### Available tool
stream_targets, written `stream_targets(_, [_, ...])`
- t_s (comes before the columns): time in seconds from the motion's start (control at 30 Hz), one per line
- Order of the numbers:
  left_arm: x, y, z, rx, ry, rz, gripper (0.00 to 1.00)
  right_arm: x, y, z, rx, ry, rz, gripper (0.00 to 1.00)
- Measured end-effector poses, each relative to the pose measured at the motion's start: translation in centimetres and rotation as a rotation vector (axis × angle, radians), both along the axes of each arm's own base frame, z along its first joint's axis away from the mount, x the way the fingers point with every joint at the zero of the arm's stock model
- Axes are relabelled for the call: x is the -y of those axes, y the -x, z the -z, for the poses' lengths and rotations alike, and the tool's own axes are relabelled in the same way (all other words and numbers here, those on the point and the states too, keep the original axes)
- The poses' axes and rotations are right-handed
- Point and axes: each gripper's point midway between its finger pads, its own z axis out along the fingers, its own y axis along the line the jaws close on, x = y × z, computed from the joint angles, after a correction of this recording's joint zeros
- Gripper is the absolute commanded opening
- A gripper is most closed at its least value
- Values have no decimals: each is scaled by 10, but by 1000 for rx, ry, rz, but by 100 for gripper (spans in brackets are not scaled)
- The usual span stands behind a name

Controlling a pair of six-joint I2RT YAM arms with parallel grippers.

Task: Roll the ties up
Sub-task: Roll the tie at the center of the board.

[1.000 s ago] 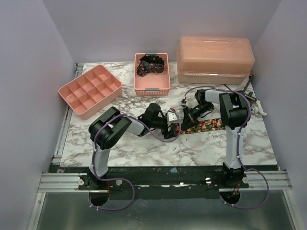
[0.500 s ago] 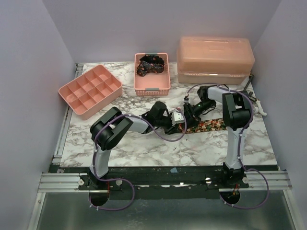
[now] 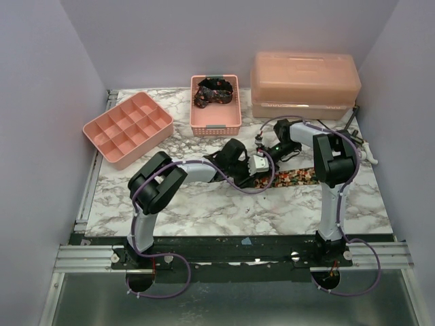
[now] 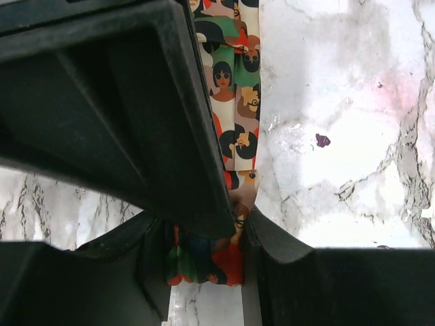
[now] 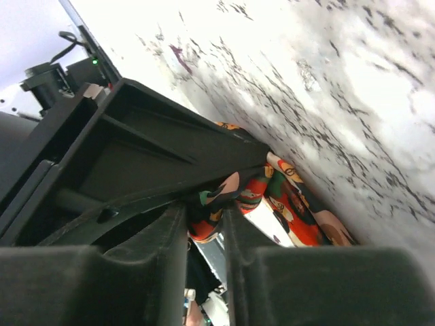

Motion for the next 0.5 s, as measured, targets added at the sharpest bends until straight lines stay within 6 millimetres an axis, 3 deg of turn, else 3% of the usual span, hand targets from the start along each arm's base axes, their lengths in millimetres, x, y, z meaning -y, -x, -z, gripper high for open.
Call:
stream_targets(0.03, [-1, 0, 1, -1, -6, 0, 28, -1, 0, 1, -8, 0, 1, 1])
stream_targets(0.1, [-3, 1, 1, -6, -21, 0, 47, -1, 0, 1, -23, 2, 6, 1])
stream_targets(0.23, [-5, -1, 0, -14, -26, -7, 64, 5, -1, 6, -24, 24, 10, 1])
stream_targets(0.37, [-9, -8, -3, -40, 12, -26, 74, 17, 3, 16, -26, 53, 11, 1])
stream_targets(0.5, [-11, -6, -5, -56, 91, -16, 77, 32, 5, 29, -29, 101, 15, 1])
